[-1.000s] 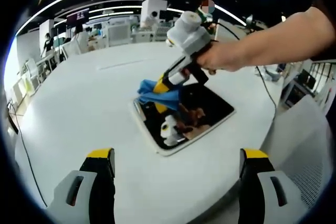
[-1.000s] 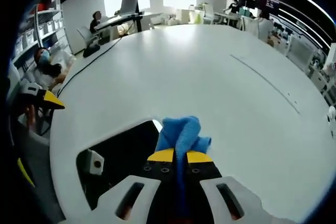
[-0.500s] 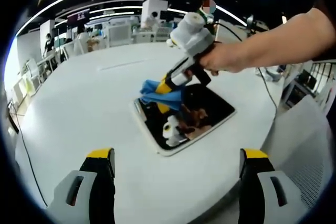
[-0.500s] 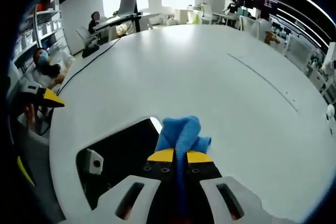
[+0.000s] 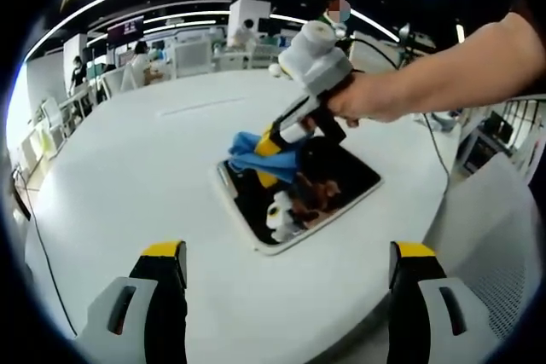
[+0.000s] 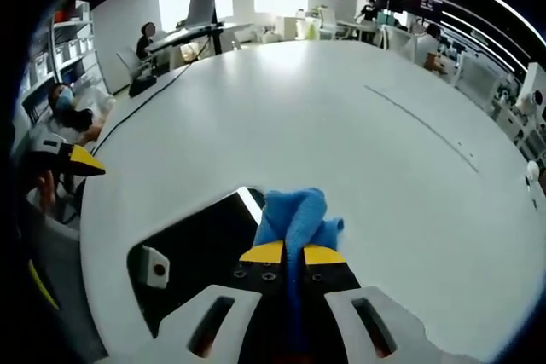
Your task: Wipe the mirror surface with the cleaning cloth until all visible marks leave the cleaned area.
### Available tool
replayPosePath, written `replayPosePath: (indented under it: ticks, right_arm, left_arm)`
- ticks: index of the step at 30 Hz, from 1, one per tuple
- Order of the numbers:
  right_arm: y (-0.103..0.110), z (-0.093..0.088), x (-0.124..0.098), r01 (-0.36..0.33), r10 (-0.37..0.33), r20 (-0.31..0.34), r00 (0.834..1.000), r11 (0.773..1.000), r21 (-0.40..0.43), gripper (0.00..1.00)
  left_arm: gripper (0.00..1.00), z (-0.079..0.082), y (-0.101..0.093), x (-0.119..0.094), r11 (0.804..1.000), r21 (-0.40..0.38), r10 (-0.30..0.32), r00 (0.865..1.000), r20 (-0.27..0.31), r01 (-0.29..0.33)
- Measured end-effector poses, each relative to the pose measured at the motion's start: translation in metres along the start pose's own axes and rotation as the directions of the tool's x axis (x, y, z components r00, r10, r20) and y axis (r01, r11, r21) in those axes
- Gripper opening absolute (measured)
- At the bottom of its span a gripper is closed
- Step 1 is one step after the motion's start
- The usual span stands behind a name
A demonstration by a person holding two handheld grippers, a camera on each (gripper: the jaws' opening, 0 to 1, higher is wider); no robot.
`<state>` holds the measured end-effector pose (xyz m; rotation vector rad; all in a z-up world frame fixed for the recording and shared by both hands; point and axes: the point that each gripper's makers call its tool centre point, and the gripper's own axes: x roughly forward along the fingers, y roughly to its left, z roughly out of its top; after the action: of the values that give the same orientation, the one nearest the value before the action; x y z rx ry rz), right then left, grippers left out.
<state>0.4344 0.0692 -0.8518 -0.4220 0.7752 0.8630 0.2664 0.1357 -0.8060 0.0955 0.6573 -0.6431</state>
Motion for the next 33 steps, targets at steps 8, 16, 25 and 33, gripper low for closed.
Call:
replayPosePath:
  ticks: [8, 16, 25, 33]
  right_arm:
    - [0.012, -0.007, -0.006, -0.007, 0.007, 0.014, 1.0, 1.0, 0.013, 0.01]
    - [0.021, -0.012, -0.01, -0.013, 0.012, 0.014, 1.0, 1.0, 0.017, 0.01]
    - [0.03, -0.017, -0.015, -0.01, 0.009, 0.022, 1.0, 0.999, 0.04, 0.01]
    - [0.046, -0.025, -0.023, -0.018, 0.016, 0.029, 0.999, 0.999, 0.04, 0.01]
  left_arm:
    - [0.99, 0.001, 0.0, 0.0, 1.0, 0.008, 0.001, 1.0, 0.003, -0.001]
    - [0.99, 0.001, 0.0, 0.0, 1.0, 0.011, 0.001, 1.0, 0.003, -0.001]
    - [0.99, 0.003, 0.0, 0.0, 1.0, 0.011, 0.008, 1.0, 0.016, -0.008]
    - [0.99, 0.003, 0.005, -0.002, 0.999, -0.017, 0.028, 0.999, 0.023, -0.028]
